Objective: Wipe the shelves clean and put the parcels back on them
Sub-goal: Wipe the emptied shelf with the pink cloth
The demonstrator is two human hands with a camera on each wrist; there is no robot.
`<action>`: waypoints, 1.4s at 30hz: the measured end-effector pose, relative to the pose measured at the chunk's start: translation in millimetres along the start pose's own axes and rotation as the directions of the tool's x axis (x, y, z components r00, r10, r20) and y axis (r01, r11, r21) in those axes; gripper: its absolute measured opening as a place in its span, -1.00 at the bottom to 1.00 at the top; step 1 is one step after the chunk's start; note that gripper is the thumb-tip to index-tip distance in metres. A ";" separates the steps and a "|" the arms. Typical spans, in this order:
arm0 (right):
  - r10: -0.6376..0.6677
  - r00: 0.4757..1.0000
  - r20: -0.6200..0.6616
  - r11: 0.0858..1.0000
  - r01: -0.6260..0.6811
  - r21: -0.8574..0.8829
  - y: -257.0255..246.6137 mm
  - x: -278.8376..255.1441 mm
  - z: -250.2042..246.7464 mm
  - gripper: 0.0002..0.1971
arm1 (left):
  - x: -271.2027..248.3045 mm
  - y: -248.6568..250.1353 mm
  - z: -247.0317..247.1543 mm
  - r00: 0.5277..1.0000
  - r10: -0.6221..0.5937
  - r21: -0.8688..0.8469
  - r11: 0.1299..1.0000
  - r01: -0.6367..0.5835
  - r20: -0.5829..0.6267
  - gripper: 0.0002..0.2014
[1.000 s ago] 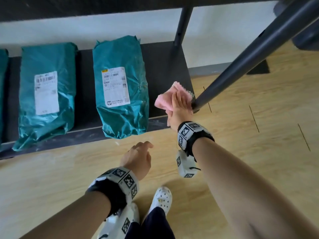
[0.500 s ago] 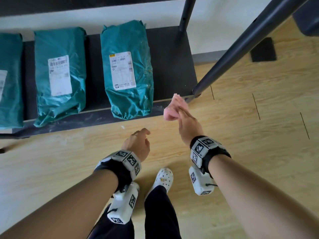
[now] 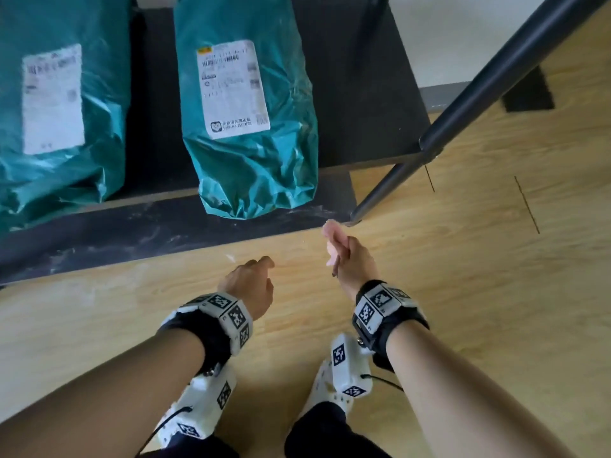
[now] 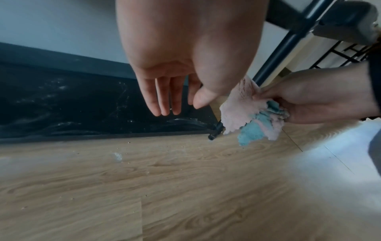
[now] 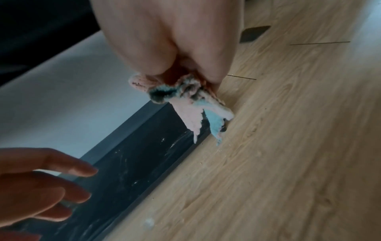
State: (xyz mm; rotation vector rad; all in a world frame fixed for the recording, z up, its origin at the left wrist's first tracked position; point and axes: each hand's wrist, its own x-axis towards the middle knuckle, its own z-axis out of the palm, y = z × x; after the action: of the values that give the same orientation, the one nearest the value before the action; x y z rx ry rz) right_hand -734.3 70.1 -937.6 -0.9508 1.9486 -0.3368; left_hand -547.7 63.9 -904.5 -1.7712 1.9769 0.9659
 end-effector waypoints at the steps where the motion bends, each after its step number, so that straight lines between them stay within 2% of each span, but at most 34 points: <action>1: -0.002 1.000 -0.026 1.000 0.003 0.012 5.8 16.7 9.0 -0.74 | 14.5 -7.3 10.8 1.000 0.005 -0.007 1.000 -0.005 -0.011 -0.64; 5: -0.037 0.993 -0.110 0.999 0.033 -0.040 23.2 90.5 37.6 -0.76 | 80.6 -36.8 46.7 0.994 0.055 -0.005 0.998 -0.056 -0.092 -0.63; 10: -0.212 0.961 -0.175 0.964 0.176 -0.197 37.4 173.8 60.2 -0.69 | 156.7 -67.2 71.8 0.984 0.072 -0.020 0.997 -0.076 -0.163 -0.63; 14: -0.422 0.891 -0.169 0.870 0.346 -0.350 52.1 227.9 88.7 -0.49 | 190.5 -81.3 83.0 0.939 0.101 -0.095 0.986 -0.140 -0.329 -0.67; 16: -0.501 0.834 -0.230 0.808 0.357 -0.469 59.6 240.3 105.3 -0.45 | 196.9 -88.1 87.7 0.917 0.114 -0.106 0.980 -0.167 -0.383 -0.68; 18: -0.501 0.817 -0.287 0.813 0.331 -0.479 63.0 242.0 114.2 -0.42 | 199.2 -94.8 89.8 0.910 0.100 -0.127 0.978 -0.164 -0.402 -0.68; 19: -0.495 0.824 -0.276 0.813 0.327 -0.481 64.8 241.3 117.2 -0.42 | 199.1 -97.9 89.7 0.911 0.086 -0.136 0.979 -0.152 -0.403 -0.68; 21: -0.514 0.841 -0.169 0.779 0.376 -0.502 66.1 236.7 124.1 -0.43 | 198.6 -103.1 86.4 0.913 0.058 -0.136 0.983 -0.122 -0.403 -0.68; 25: -0.601 0.790 0.121 0.667 0.579 -0.469 47.5 224.0 158.3 -0.35 | 206.2 -107.6 79.1 0.902 0.027 -0.138 0.986 -0.096 -0.430 -0.68; 28: -0.622 0.767 0.155 0.635 0.611 -0.472 18.3 243.7 161.2 -0.40 | 213.7 -112.2 77.8 0.878 -0.001 -0.172 0.981 -0.093 -0.478 -0.70; 30: -0.592 0.792 0.150 0.631 0.572 -0.524 5.0 261.7 146.5 -0.46 | 212.9 -118.4 78.3 0.868 0.002 -0.181 0.978 -0.106 -0.497 -0.70; 31: -0.559 0.821 0.121 0.659 0.527 -0.537 2.7 270.1 137.1 -0.46 | 210.4 -121.6 79.0 0.866 0.007 -0.178 0.978 -0.111 -0.500 -0.70; 34: -0.431 0.899 -0.077 0.809 0.347 -0.474 9.4 284.3 114.2 -0.44 | 198.8 -131.2 80.9 0.872 -0.009 -0.183 0.979 -0.093 -0.489 -0.69; 37: -0.309 0.943 -0.125 0.870 0.228 -0.436 26.1 276.9 101.2 -0.43 | 190.6 -137.9 80.7 0.876 -0.010 -0.181 0.980 -0.088 -0.482 -0.70; 39: -0.280 0.954 -0.105 0.863 0.202 -0.464 38.4 263.8 95.4 -0.40 | 187.6 -141.7 79.2 0.879 -0.008 -0.183 0.979 -0.090 -0.477 -0.70; 42: -0.239 0.971 -0.027 0.776 0.174 -0.606 52.6 246.1 96.0 -0.28 | 183.9 -142.6 76.3 0.888 -0.005 -0.193 0.977 -0.095 -0.460 -0.69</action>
State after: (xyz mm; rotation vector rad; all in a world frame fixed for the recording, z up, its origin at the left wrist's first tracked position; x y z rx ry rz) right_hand -750.9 -62.6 -1171.5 -1.5963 2.0887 0.1390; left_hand -459.4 -24.0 -1115.3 -2.2516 2.2697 0.8529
